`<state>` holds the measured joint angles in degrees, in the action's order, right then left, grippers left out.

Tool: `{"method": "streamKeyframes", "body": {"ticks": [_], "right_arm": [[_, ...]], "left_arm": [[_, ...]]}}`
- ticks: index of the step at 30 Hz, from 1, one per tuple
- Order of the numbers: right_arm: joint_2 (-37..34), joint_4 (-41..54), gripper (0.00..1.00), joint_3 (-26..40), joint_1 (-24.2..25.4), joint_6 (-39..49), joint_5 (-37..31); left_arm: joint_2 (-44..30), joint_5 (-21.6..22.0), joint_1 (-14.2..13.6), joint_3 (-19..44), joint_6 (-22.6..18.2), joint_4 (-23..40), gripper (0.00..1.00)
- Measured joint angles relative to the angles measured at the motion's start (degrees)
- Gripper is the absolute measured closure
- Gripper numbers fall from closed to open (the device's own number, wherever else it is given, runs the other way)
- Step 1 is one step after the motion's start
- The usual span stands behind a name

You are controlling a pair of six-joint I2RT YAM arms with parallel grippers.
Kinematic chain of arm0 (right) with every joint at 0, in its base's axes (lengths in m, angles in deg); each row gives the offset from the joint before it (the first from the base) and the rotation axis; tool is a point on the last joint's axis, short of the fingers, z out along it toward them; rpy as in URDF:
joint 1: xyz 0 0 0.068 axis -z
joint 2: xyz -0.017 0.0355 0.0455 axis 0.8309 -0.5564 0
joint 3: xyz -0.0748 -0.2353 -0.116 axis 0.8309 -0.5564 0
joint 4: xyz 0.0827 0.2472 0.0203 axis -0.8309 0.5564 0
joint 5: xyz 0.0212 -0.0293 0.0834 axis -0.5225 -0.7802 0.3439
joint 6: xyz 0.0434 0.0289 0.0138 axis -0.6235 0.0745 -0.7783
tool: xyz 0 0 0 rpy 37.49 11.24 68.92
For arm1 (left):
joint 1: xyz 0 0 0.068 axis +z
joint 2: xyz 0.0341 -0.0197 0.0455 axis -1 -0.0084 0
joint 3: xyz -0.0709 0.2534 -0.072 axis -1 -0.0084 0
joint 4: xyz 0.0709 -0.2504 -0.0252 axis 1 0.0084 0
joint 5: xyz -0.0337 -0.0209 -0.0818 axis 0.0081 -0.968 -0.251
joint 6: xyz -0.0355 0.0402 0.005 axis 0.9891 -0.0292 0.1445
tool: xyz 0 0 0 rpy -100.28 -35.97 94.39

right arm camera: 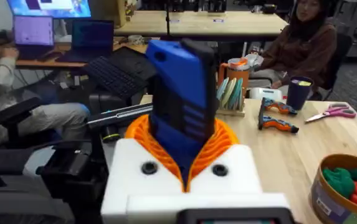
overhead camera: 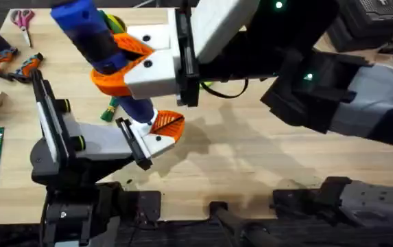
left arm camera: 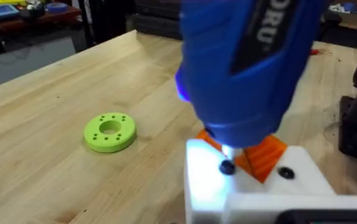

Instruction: Pick up the gripper from the table and insert it into the empty holder that is missing its gripper. Then pick up a screw, insert it into the mounting hole, and use the screwdriver to tighten it. Finally, clean up the table by picking up the vegetable and placing it into the bucket.

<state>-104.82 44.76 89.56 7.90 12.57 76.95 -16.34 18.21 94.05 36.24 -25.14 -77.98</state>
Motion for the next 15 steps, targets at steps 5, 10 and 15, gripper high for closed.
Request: {"method": "streamKeyframes", "body": {"ticks": [5, 10, 15], "right_arm": [[-0.23, -0.06, 0.974, 0.00, 0.00, -0.02, 0.01], [-1.24, -1.05, 0.974, 0.00, 0.00, -0.04, -0.01], [-1.22, -1.06, 0.974, 0.00, 0.00, -0.04, 0.02]], "left_arm": [[-0.02, -0.01, 0.00, 0.00, 0.00, 0.00, 0.996], [-0.02, 0.01, 0.00, 0.00, 0.02, 0.02, 0.997], [-0.02, 0.04, 0.00, 0.00, 0.07, 0.00, 0.997]]}}
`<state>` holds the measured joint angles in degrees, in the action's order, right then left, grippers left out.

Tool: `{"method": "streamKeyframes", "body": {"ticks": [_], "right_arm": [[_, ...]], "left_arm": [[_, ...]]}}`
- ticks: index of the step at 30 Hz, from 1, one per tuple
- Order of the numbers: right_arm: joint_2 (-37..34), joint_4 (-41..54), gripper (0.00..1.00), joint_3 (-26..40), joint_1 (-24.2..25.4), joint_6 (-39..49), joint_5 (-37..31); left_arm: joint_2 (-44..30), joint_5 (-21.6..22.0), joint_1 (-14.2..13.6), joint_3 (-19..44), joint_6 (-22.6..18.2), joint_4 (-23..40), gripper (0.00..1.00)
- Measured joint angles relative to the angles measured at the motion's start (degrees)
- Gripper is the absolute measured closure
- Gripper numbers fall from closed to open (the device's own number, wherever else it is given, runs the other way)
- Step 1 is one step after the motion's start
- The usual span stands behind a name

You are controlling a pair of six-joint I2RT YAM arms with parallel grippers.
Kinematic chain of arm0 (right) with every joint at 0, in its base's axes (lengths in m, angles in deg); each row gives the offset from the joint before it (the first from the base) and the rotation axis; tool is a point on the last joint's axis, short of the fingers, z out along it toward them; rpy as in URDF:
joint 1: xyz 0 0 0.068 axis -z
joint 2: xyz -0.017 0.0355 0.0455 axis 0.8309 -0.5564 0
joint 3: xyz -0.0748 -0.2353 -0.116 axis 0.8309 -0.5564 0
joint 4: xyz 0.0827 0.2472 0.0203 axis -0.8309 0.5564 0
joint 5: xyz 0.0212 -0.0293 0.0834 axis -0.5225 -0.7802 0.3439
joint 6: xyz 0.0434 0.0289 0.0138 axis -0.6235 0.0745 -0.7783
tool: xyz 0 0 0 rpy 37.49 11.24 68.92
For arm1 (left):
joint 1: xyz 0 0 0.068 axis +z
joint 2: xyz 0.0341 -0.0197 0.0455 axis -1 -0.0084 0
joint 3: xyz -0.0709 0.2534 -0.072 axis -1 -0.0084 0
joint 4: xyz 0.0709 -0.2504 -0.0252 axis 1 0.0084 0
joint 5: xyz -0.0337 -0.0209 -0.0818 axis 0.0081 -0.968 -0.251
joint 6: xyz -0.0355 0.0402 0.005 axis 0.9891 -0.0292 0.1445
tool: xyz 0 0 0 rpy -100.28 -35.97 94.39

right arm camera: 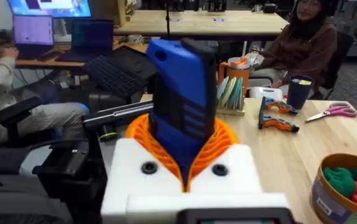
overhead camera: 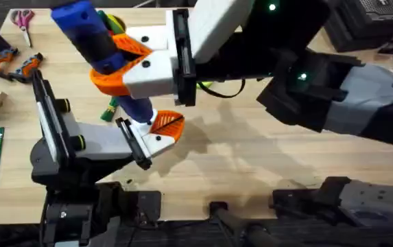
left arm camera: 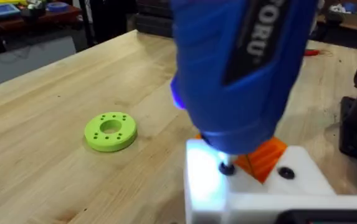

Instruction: Pick up the gripper from the table and insert it into the empty holder that is missing its gripper. Then pick up a screw, insert it into the mounting hole, and use the screwdriver to tighten it. Finally, clean up the table by picking up the vegetable and placing it into the bucket.

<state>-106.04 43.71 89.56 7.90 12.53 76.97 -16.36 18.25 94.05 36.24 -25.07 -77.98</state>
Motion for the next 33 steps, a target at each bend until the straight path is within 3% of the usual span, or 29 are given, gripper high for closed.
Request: {"method": "streamKeyframes", "body": {"ticks": [11, 17, 21, 27, 33], "right_arm": [[-0.01, 0.04, 0.974, 0.00, 0.09, 0.01, 0.05], [-0.78, -4.72, 0.974, -0.08, 0.09, -1.91, 0.15], [-1.10, -2.52, 0.974, 2.61, 0.29, -3.72, 0.85], [-1.38, 12.59, 0.974, 14.47, 3.54, -1.48, 4.68], [-1.29, 40.52, 0.974, 23.77, 8.76, 10.80, 1.40]], "left_arm": [[0.01, 0.06, 0.00, 0.00, 0.39, 0.00, 0.997], [0.13, 0.15, 0.00, 0.00, 0.30, -0.02, 0.997], [0.13, 0.15, 0.00, 0.00, 0.28, -0.02, 0.997], [0.13, 0.15, 0.00, 0.00, 0.25, -0.02, 0.997], [0.12, 0.15, 0.00, 0.00, 0.14, -0.02, 0.997]]}}
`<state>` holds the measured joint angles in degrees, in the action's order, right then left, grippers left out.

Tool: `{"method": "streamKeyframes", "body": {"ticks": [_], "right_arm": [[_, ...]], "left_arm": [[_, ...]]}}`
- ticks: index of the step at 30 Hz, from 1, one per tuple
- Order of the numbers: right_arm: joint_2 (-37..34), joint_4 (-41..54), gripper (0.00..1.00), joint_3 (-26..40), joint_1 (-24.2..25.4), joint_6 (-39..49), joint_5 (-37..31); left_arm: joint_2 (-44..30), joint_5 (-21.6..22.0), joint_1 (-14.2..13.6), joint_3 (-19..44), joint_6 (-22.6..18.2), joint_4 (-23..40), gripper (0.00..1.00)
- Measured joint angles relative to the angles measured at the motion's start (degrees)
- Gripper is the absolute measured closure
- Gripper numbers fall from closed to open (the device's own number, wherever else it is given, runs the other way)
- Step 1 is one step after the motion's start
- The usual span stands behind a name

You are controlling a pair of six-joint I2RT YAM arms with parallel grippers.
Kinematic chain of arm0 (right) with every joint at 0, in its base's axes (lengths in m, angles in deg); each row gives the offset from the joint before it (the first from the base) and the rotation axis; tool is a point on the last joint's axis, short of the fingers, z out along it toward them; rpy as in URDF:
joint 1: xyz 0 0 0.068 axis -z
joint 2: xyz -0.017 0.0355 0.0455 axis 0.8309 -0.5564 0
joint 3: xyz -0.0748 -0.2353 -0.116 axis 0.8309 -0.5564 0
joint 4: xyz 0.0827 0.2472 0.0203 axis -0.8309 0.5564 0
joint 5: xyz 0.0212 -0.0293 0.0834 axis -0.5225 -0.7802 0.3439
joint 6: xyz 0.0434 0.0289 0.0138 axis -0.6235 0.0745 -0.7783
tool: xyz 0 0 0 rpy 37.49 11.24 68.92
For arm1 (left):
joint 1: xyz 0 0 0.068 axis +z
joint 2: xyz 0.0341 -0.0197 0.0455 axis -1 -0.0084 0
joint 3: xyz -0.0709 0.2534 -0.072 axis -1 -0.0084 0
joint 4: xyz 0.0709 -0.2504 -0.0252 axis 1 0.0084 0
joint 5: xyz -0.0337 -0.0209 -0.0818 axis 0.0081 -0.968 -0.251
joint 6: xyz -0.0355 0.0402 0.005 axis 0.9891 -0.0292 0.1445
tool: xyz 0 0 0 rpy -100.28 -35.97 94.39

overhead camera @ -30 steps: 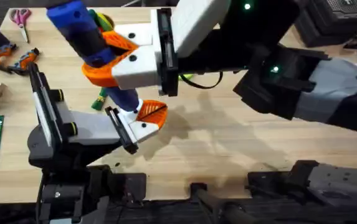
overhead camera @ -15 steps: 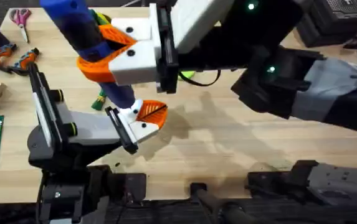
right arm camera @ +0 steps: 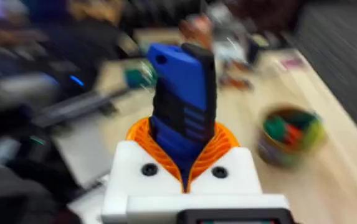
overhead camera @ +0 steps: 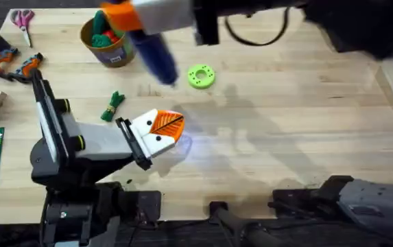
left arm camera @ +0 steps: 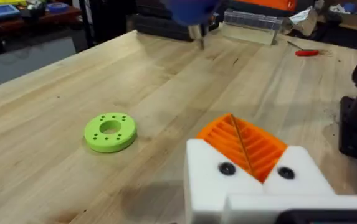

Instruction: Pick up the gripper from the table and insert it into the empty holder that is missing its gripper. Then pick up a screw, insert it into the mounting hole, and use the screwdriver to tighten it. Finally, clean up the table by picking up the vegetable and placing it into the bucket.

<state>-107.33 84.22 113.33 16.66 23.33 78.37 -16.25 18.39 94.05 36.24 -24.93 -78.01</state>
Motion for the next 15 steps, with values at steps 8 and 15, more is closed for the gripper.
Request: {"method": "streamKeyframes", "body": {"ticks": [8, 15], "right_arm": [[-0.34, 15.75, 0.974, 1.71, 7.50, 23.74, -19.69], [-5.23, 19.96, 0.974, 1.78, 13.57, 44.50, -30.23]], "left_arm": [[0.01, 0.00, 0.00, 0.00, -0.01, 0.00, 0.997], [0.01, 0.00, 0.00, 0.00, -0.01, 0.00, 0.997]]}}
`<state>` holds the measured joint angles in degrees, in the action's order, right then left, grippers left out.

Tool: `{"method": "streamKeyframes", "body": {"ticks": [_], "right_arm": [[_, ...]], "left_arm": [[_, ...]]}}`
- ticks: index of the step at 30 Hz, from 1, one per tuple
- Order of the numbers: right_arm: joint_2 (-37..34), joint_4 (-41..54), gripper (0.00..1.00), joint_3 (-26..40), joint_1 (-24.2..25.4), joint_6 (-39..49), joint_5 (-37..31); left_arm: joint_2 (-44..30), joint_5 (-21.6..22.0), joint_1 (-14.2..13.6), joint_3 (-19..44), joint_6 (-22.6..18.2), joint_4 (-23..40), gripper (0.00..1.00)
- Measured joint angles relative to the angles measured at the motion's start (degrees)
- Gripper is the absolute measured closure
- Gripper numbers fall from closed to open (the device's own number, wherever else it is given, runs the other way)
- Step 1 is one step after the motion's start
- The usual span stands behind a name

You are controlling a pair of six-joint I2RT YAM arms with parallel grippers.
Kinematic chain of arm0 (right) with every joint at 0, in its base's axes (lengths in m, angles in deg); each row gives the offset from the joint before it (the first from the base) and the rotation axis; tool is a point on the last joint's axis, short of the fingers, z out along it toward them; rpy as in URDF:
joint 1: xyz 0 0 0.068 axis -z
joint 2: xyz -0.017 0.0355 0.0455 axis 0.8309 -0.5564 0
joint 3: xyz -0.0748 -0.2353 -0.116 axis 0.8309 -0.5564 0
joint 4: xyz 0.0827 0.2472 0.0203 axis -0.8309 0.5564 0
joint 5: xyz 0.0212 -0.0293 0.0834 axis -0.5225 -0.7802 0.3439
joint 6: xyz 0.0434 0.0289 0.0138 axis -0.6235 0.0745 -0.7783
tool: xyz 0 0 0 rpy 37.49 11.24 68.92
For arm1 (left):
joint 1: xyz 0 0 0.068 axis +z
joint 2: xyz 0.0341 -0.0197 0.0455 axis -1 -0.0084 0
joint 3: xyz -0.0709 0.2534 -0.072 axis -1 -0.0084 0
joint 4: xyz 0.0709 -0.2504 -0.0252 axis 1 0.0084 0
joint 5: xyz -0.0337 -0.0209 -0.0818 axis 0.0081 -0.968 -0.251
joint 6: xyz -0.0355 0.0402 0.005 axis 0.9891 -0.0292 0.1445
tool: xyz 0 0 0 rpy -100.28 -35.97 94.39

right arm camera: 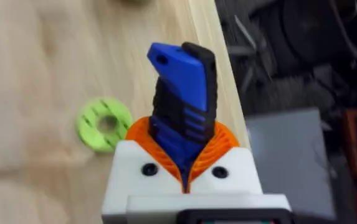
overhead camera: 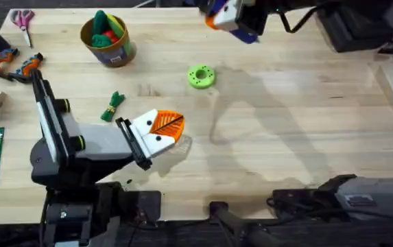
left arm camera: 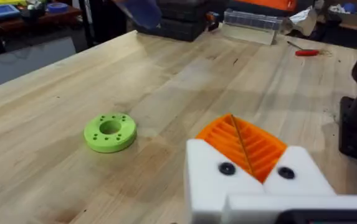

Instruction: Pick up the gripper from the table and insert it into the empty holder that is missing its gripper. Then pick up a screw, insert it into the mounting hole, and use the screwdriver to tighten it. Finally, clean up the table by picking up the vegetable and placing it into the bucket.

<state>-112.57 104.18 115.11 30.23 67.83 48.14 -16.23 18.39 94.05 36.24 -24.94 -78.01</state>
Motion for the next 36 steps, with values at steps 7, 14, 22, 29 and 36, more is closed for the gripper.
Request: {"method": "streamKeyframes", "body": {"ticks": [7, 14, 22, 29, 36], "right_arm": [[-7.81, 0.13, 0.974, 0.00, 5.77, 7.91, -8.16], [-14.00, -0.25, 0.974, 0.00, 10.38, 15.29, -10.78], [-19.99, -0.42, 0.974, 0.02, 14.19, 18.71, -11.09], [-24.46, -0.72, 0.974, 0.09, 16.38, 22.68, -12.82], [-26.61, -1.71, 0.974, 0.11, 16.33, 26.05, -13.28]], "left_arm": [[-0.02, -0.02, 0.00, 0.00, 0.00, 0.00, 0.997], [0.00, 0.00, 0.00, 0.00, 0.00, 0.00, 0.997], [0.00, 0.00, 0.00, 0.00, 0.00, 0.00, 0.997], [0.00, 0.00, 0.00, 0.00, 0.00, 0.00, 0.997], [0.00, 0.00, 0.00, 0.00, 0.00, 0.00, 0.997]]}}
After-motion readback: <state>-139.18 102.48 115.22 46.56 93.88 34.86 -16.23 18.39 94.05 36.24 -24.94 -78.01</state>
